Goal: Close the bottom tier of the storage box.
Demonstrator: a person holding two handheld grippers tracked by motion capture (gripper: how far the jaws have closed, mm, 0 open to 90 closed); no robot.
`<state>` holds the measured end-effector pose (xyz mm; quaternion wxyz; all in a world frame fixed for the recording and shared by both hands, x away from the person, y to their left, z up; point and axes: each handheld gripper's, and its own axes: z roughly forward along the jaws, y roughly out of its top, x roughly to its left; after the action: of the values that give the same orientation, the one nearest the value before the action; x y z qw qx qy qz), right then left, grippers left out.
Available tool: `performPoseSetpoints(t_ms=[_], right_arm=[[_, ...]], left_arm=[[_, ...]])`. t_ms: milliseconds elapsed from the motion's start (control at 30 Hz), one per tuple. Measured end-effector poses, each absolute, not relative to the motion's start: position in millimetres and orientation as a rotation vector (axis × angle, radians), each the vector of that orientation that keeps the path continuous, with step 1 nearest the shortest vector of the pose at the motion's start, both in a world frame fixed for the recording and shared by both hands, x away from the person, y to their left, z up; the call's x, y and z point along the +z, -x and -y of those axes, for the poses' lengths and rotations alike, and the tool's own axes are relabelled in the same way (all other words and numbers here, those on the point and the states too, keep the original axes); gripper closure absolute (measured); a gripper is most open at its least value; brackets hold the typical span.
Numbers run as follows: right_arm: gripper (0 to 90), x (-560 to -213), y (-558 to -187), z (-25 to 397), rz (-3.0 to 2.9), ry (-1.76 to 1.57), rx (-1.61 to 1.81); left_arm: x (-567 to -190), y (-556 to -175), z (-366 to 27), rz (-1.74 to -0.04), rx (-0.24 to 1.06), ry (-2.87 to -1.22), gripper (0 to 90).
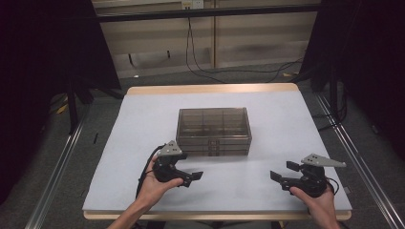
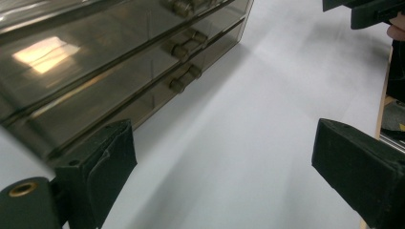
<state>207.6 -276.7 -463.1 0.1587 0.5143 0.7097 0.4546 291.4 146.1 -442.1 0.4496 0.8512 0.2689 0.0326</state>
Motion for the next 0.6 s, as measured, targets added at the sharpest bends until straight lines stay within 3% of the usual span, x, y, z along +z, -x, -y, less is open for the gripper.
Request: performPoseSetpoints(t_ms=[533, 600], right_arm=[[17.3, -463.6, -209.2, 278.6, -2.027, -1.475, 1.285], [17.3, -463.8, -209.8, 278.8, -2.029, -1.480, 1.282]], left_arm=[[-448.9, -262.4, -213.3, -0.749, 0.128, -2.039, 3.6], [-450.7, -255.3, -220.7, -0.771, 0.197, -2.038, 3.6]])
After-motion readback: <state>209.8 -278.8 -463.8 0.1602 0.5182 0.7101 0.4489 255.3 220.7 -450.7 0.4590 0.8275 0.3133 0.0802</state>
